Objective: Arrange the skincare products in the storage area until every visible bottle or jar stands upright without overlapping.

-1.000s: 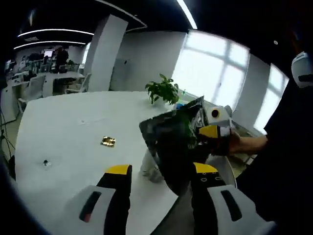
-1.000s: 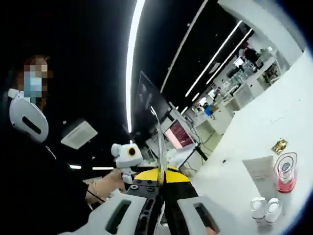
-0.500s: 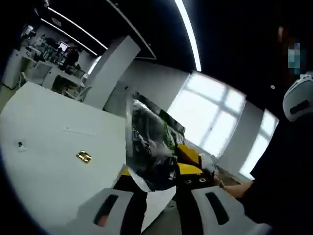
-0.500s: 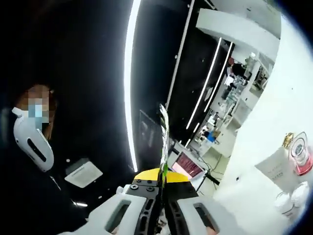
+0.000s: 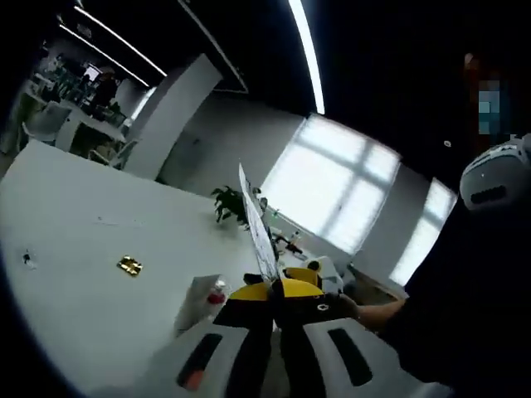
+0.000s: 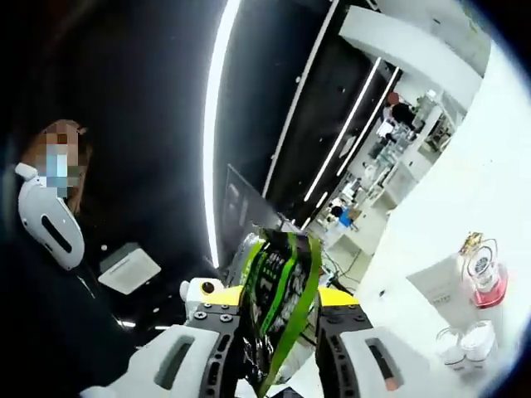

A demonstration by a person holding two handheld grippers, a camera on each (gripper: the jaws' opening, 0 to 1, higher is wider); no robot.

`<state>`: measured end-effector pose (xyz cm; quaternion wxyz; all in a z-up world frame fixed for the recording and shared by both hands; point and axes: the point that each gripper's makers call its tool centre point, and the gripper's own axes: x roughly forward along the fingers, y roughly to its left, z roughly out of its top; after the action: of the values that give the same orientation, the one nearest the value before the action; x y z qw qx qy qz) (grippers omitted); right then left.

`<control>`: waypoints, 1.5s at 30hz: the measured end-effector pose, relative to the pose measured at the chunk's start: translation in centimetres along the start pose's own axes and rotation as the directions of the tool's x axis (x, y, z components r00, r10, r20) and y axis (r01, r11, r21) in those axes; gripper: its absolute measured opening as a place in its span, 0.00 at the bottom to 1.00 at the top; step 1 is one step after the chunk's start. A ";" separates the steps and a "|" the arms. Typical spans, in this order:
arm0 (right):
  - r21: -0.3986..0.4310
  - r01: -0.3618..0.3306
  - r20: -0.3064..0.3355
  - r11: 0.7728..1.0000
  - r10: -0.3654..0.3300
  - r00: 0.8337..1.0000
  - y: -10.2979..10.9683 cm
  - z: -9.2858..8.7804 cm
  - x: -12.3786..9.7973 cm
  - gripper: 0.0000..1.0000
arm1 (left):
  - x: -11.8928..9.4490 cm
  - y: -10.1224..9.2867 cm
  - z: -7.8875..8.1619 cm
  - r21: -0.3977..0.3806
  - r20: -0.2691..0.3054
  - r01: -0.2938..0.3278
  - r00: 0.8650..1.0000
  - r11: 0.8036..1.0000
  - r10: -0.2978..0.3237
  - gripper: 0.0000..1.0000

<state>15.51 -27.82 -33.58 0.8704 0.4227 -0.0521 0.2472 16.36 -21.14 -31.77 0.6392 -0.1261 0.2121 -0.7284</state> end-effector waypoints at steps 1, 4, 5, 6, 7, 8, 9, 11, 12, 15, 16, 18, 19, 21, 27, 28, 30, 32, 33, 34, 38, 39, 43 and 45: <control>-0.011 -0.015 -0.013 1.000 0.015 1.000 0.2 0.2 -0.2 0.33 | -0.1 -0.3 -0.2 0.012 -0.033 0.013 0.999 1.000 -0.013 0.01; -0.068 -0.068 -0.118 0.995 0.060 0.991 0.9 0.0 -0.5 0.32 | -0.5 -1.3 -1.1 0.022 -0.133 0.061 0.989 0.998 -0.058 0.01; -0.122 -0.084 -0.162 0.989 0.064 0.985 1.1 0.0 -0.5 0.32 | -0.7 -1.7 -1.6 0.030 -0.183 0.083 0.980 0.996 -0.076 0.01; -0.136 -0.120 -0.218 0.983 0.088 0.972 1.6 -0.4 -0.4 0.32 | -0.9 -1.5 -1.9 0.038 -0.214 0.092 0.973 0.995 -0.082 0.01; -0.137 -0.130 -0.235 0.982 0.095 0.967 1.8 -0.5 -0.4 0.33 | -1.0 -1.6 -2.2 0.069 -0.250 0.108 0.964 0.992 -0.088 0.01; -0.148 -0.162 -0.276 0.976 0.116 0.954 2.3 -0.9 -0.2 0.33 | -1.2 -1.5 -2.4 0.080 -0.273 0.119 0.958 0.990 -0.093 0.01; -0.158 -0.189 -0.308 0.969 0.134 0.942 2.7 -1.3 -0.1 0.33 | -1.2 -1.7 -2.6 0.096 -0.304 0.132 0.948 0.987 -0.097 0.01; -0.168 -0.233 -0.386 0.958 0.154 0.910 3.3 -2.4 0.1 0.32 | -1.2 -1.6 -2.7 0.110 -0.331 0.147 0.938 0.983 -0.103 0.01; -0.174 -0.252 -0.413 0.952 0.161 0.896 3.5 -2.8 0.2 0.32 | -1.2 -1.6 -2.8 0.113 -0.341 0.153 0.934 0.982 -0.107 0.01; -0.152 -0.291 -0.497 0.945 0.182 0.849 4.0 -4.7 0.4 0.31 | -1.0 -1.8 -2.8 0.121 -0.372 0.185 0.919 0.975 -0.129 0.01; -0.153 -0.301 -0.527 0.941 0.180 0.831 4.0 -5.5 0.4 0.30 | -1.0 -1.8 -2.8 0.121 -0.377 0.191 0.917 0.974 -0.133 0.01; -0.158 -0.305 -0.544 0.939 0.175 0.821 3.9 -6.1 0.4 0.27 | -1.0 -1.9 -2.8 0.123 -0.389 0.207 0.910 0.971 -0.145 0.01; -0.133 -0.311 -0.549 0.941 0.191 0.814 4.1 -6.4 0.4 0.26 | -1.0 -1.9 -2.9 0.121 -0.396 0.211 0.906 0.970 -0.148 0.01; -0.110 -0.322 -0.543 0.940 0.215 0.812 4.6 -6.4 0.2 0.14 | -1.1 -1.6 -3.0 0.125 -0.410 0.207 0.901 0.970 -0.139 0.01; -0.091 -0.256 -0.437 0.962 0.193 0.879 4.0 -5.0 0.5 0.00 | -0.6 0.1 -1.1 0.046 -0.259 0.123 0.960 0.991 -0.106 0.02; -0.081 -0.250 -0.421 0.965 0.194 0.886 4.0 -4.9 0.5 0.00 | -0.5 0.2 -0.8 0.045 -0.233 0.123 0.966 0.991 -0.109 0.03; -0.046 -0.209 -0.371 0.977 0.178 0.912 3.7 -4.6 0.7 0.00 | -0.3 1.0 -0.2 0.060 -0.168 0.080 0.983 0.995 -0.069 0.06; -0.015 -0.163 -0.311 0.986 0.151 0.939 3.2 -4.4 1.0 0.00 | -0.2 1.2 -0.5 0.050 -0.169 0.069 0.984 0.996 -0.060 0.13; 0.004 -0.143 -0.267 0.990 0.139 0.954 2.8 -4.0 1.1 0.00 | -0.2 1.3 -1.0 0.039 -0.175 0.063 0.983 0.997 -0.055 0.16; 0.039 -0.132 -0.222 0.991 0.137 0.965 2.7 -3.6 1.2 0.00 | -0.1 1.4 -1.4 0.033 -0.179 0.059 0.982 0.998 -0.052 0.19; 0.158 -0.098 -0.070 0.983 0.111 0.991 1.9 -2.1 1.1 0.00 | 0.1 1.7 -2.7 0.000 -0.165 0.029 0.986 1.000 -0.029 0.19; 0.169 -0.086 -0.059 0.982 0.097 0.994 1.7 -2.0 1.1 0.00 | 0.1 1.7 -2.8 -0.008 -0.157 0.028 0.987 1.000 -0.029 0.19; 0.177 -0.064 -0.054 0.982 0.075 0.996 1.3 -2.1 1.1 0.00 | 0.6 1.3 -2.9 -0.040 -0.104 0.003 0.995 0.999 -0.007 0.16; 0.189 -0.059 -0.046 0.980 0.069 0.997 1.2 -2.1 1.1 0.00 | 0.8 1.4 -2.9 -0.054 -0.083 -0.019 0.996 0.998 0.015 0.15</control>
<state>15.65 -25.15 -33.79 0.8195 0.4940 -0.0192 0.2898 16.10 -21.59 -35.05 0.6324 -0.1115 0.2595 -0.7214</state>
